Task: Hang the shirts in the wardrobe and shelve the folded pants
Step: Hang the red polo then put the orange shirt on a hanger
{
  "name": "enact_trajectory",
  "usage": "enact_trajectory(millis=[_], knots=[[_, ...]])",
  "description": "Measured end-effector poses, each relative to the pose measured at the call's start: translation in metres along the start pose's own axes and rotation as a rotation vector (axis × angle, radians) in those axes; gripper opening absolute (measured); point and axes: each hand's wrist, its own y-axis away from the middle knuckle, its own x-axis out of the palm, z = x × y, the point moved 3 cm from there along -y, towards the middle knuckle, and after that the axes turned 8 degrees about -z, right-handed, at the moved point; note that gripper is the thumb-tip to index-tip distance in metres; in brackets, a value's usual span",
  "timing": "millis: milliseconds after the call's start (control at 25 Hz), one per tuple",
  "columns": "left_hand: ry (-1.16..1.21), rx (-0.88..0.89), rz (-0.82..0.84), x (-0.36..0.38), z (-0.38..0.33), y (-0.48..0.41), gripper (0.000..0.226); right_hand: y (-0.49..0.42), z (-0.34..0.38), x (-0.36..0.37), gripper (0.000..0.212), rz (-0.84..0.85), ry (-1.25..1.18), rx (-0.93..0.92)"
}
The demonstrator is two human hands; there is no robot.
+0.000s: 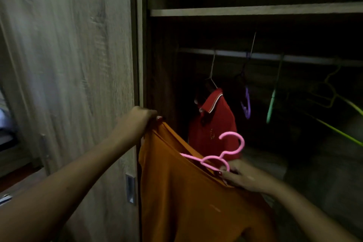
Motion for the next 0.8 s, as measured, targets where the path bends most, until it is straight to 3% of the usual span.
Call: enact_trajectory(millis=[160, 240, 360, 480, 560, 640, 720, 800], knots=[[0.076, 0.276, -0.059, -0.002, -0.029, -0.004, 0.025, -0.021, 0.025, -0.015, 0.022, -0.231, 0.001, -0.1], [0.217, 0.24, 0.042, 0.007, -0.03, -0.008, 0.027, -0.027, 0.03, -0.015, 0.022, -0.208, 0.002, -0.11], [0.431, 0.094, 0.189, 0.025, -0.002, -0.007, 0.027, -0.03, 0.027, -0.04, 0.025, -0.358, -0.036, -0.103], [0.43, 0.057, 0.323, 0.038, 0.02, 0.009, 0.036, -0.028, 0.025, -0.059, 0.026, -0.36, -0.069, -0.09], [0.471, 0.157, 0.252, 0.043, 0.015, 0.016, 0.047, -0.031, 0.03, -0.062, 0.027, -0.329, -0.067, -0.101], [0.493, 0.194, 0.166, 0.045, 0.009, 0.015, 0.036, -0.033, 0.032, -0.065, 0.026, -0.275, -0.076, -0.106], [0.505, 0.126, 0.076, 0.046, 0.015, 0.011, 0.024, -0.031, 0.031, -0.067, 0.024, -0.19, -0.049, -0.085], [0.536, 0.016, -0.021, 0.042, 0.027, 0.01, 0.028, -0.028, 0.026, -0.066, 0.023, -0.111, 0.011, -0.046]])
